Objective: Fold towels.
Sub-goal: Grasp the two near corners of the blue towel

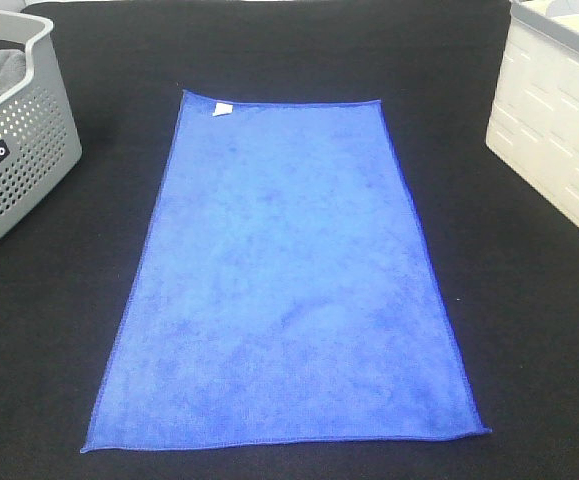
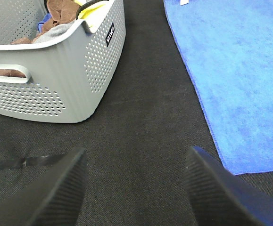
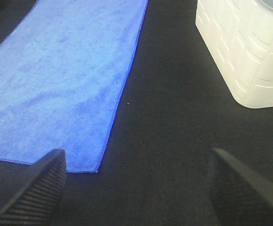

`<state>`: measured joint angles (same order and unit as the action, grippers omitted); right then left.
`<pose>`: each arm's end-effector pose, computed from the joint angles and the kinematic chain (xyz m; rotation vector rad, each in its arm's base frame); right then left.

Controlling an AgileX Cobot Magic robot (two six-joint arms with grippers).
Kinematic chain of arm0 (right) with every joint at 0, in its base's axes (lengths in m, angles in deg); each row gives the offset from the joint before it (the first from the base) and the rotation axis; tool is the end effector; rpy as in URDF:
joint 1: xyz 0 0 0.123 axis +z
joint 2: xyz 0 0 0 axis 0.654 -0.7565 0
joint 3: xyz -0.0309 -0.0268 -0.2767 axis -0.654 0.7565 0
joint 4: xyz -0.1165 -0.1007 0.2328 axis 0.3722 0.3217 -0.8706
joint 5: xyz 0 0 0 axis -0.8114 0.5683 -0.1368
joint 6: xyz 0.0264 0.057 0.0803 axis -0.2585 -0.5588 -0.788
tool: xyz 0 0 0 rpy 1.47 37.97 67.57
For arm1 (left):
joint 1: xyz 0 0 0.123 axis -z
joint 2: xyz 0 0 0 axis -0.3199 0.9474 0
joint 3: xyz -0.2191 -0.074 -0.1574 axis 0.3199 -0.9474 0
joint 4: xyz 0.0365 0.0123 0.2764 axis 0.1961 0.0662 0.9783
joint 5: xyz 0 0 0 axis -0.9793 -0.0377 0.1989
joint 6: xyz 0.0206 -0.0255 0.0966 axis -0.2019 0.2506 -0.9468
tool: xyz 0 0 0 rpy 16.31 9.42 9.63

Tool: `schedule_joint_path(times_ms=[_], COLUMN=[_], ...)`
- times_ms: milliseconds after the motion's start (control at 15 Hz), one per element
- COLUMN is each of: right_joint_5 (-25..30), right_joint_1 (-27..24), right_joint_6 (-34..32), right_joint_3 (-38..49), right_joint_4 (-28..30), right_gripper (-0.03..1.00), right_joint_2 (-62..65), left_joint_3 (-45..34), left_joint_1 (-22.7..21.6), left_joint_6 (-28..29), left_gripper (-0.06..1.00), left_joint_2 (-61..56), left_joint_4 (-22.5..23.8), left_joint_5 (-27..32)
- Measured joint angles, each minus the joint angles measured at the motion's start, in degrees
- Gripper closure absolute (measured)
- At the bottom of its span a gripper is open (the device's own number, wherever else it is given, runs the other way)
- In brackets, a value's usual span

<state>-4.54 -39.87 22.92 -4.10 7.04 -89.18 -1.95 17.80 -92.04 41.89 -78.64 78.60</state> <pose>0.0315 0.0146 0.2881 -0.1716 2.0238 0.1108 0.0335 -0.0069 0.2883 0.1585 2.0167 0.0169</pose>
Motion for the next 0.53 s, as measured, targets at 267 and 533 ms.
schedule_joint_path(times_ms=[267, 533], right_joint_5=[0.00, 0.00], right_joint_1=[0.00, 0.00], right_joint_6=[0.00, 0.00], right_joint_3=[0.00, 0.00], right_joint_4=[0.00, 0.00], right_gripper=[0.20, 0.20], right_joint_2=[0.00, 0.00], left_joint_3=[0.00, 0.00], left_joint_1=[0.00, 0.00], left_joint_6=[0.00, 0.00], left_gripper=[0.36, 0.36], left_joint_2=[0.00, 0.00], left_joint_4=[0.00, 0.00], left_joint_5=[0.00, 0.00])
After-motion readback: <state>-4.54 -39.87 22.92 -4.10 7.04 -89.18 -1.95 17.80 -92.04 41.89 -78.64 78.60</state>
